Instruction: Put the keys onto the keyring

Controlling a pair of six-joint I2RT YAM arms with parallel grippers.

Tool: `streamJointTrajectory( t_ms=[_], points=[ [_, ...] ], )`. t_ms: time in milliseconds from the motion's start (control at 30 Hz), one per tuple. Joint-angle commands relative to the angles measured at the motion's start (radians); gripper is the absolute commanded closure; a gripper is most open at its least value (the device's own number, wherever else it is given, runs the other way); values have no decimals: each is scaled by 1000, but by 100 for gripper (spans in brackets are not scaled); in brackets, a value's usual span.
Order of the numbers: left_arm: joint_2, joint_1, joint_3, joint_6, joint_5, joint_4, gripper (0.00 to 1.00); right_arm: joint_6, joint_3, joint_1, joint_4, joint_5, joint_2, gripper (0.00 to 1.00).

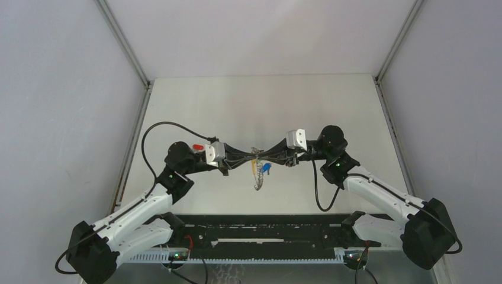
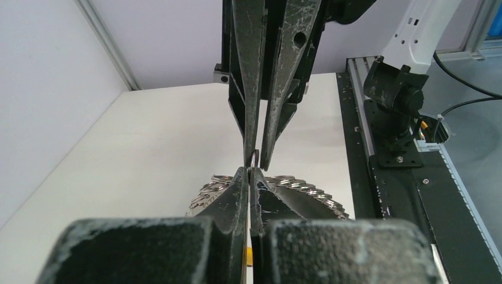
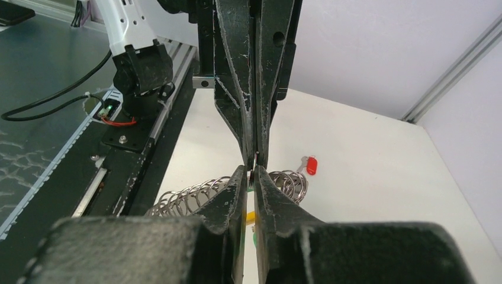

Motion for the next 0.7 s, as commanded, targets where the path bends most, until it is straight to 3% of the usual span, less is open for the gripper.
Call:
streamJointTrajectory(
  t_ms=[0, 200, 500, 667],
  points=[
    [-20, 3, 34, 41, -52, -1, 100, -101, 64, -2, -150, -8, -41, 93],
    [-27, 3, 31, 42, -40, 6, 100, -112, 79, -6, -179, -10, -35, 100],
    [-33, 3, 23, 22, -21, 41, 100, -125, 94, 1, -210, 3, -14, 96],
    [-38, 3, 21, 20, -10, 41, 100, -159, 121, 12, -274, 32, -4, 100]
  ],
)
